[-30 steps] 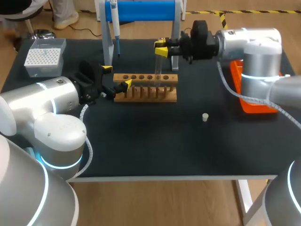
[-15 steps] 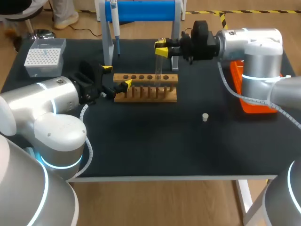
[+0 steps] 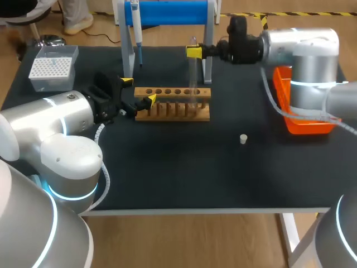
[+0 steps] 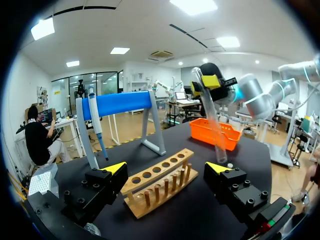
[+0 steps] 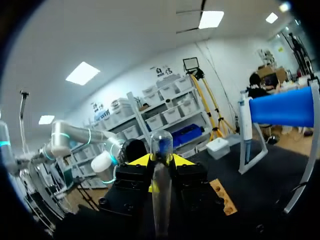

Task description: Invert the test tube, pick up the pipette, mount the tip to pipette, aspirate from beaker and dispense into the tube, eject the tip, return the pipette, and cap with the stopper.

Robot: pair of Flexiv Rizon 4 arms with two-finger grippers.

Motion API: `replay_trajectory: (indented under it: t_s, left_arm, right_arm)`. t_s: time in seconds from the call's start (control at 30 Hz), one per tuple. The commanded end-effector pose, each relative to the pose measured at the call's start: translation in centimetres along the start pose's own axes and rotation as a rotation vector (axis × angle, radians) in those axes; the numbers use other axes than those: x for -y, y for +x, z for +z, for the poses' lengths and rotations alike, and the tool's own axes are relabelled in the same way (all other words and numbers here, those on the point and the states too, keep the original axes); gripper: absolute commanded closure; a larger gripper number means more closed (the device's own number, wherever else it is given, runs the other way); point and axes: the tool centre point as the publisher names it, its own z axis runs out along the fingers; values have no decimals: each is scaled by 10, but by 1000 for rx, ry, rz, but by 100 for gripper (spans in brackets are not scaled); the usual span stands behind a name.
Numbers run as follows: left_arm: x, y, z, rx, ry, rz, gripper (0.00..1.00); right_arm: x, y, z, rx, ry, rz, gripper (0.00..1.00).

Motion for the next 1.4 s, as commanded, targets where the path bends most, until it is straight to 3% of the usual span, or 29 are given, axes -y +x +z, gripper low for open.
replay_trajectory:
  t_s: [0.03, 0.2, 0.5, 0.9, 1.4]
  left_arm:
    - [-2, -1, 0, -5, 9, -1, 0]
    - [-2, -1, 0, -5, 9, -1, 0]
    - [-2, -1, 0, -5, 9, -1, 0]
    - [-2, -1, 0, -5, 9, -1, 0]
    - [-2, -1, 0, -5, 9, -1, 0]
  right_arm:
    - [-5, -2, 0, 14, 61, 169, 100]
    - [-3, -7, -2, 42, 84, 316, 100]
    - [-1, -13, -5, 46, 46, 538, 100]
    - [10, -19, -5, 65, 59, 740, 100]
    - [15, -26, -9, 21, 54, 961, 100]
